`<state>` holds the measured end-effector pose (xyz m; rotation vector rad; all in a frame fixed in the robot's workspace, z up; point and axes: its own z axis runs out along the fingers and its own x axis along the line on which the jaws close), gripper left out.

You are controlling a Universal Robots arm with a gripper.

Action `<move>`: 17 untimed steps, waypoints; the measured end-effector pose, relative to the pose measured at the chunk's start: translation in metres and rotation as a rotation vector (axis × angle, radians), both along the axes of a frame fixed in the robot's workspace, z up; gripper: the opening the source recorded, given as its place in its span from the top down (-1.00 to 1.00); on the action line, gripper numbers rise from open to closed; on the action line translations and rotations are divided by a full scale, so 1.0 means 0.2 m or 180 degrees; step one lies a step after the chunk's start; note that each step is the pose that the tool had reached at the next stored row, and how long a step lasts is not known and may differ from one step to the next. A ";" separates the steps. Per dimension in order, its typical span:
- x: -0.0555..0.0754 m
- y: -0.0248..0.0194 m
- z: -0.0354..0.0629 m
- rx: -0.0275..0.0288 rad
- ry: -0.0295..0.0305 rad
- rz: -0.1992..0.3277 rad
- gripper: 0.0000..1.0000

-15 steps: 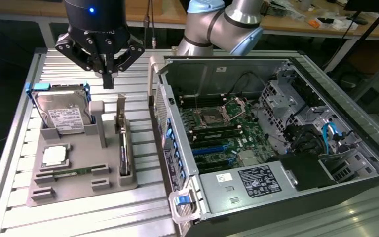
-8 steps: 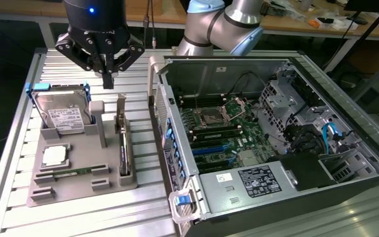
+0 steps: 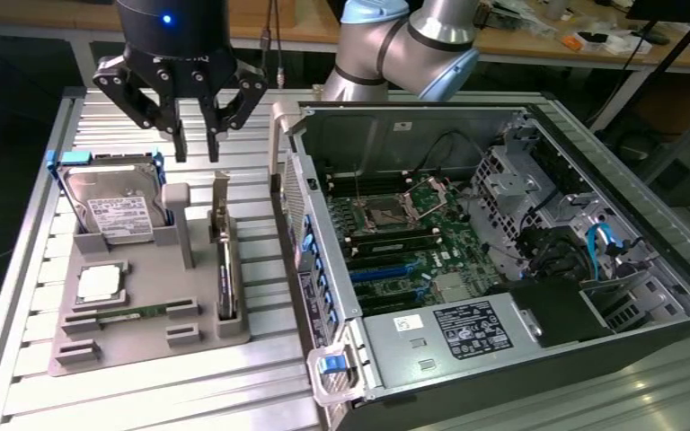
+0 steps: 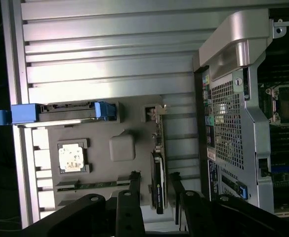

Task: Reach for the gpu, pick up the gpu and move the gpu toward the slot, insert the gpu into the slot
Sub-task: 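Pick up the gpu and move the gpu toward the slot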

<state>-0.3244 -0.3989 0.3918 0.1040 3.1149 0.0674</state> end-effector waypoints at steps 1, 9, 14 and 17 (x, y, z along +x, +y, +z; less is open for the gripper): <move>0.00 0.000 -0.003 0.0000 0.0007 0.0056 0.28; 0.00 -0.050 -0.070 -0.0004 0.0048 0.0314 0.28; 0.01 -0.094 -0.100 -0.0001 0.0106 0.0314 0.28; 0.03 -0.112 -0.123 0.0000 0.0128 0.0314 0.28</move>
